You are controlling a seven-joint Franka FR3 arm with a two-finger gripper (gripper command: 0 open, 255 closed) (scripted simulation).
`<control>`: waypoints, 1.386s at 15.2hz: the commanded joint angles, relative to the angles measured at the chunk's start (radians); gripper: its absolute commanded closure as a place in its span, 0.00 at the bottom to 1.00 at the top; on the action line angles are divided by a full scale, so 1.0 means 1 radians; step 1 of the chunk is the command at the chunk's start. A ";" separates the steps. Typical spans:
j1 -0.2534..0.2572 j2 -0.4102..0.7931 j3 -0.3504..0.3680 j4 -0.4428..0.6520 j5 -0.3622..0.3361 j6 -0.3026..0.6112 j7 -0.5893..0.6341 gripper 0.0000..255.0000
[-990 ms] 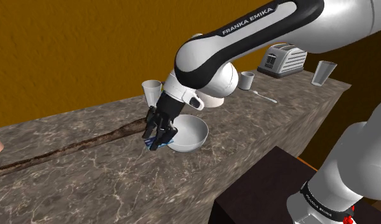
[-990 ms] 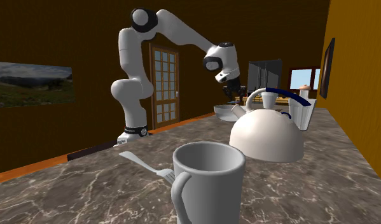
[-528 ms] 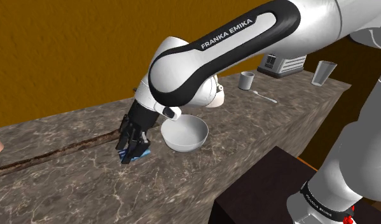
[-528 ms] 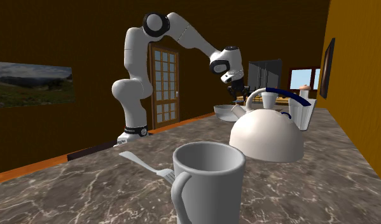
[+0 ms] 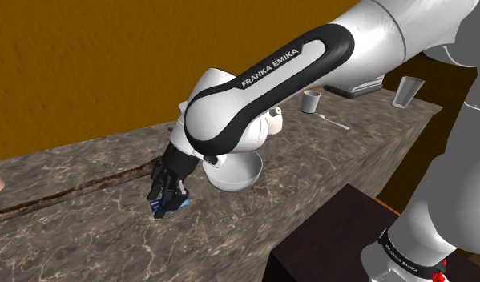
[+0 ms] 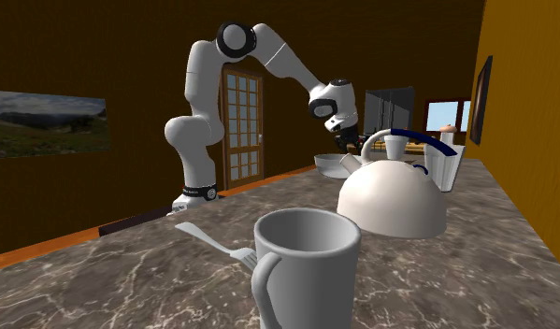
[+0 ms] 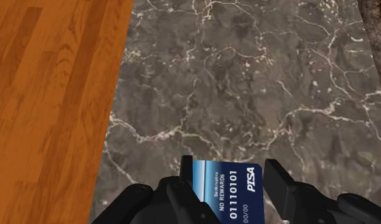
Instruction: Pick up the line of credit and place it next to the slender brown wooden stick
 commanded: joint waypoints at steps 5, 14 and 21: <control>0.005 0.064 0.008 -0.017 0.020 0.075 -0.046 1.00; 0.005 0.064 0.008 -0.017 0.020 0.075 -0.046 0.00; -0.043 -0.049 0.015 -0.051 0.062 -0.015 -0.068 0.00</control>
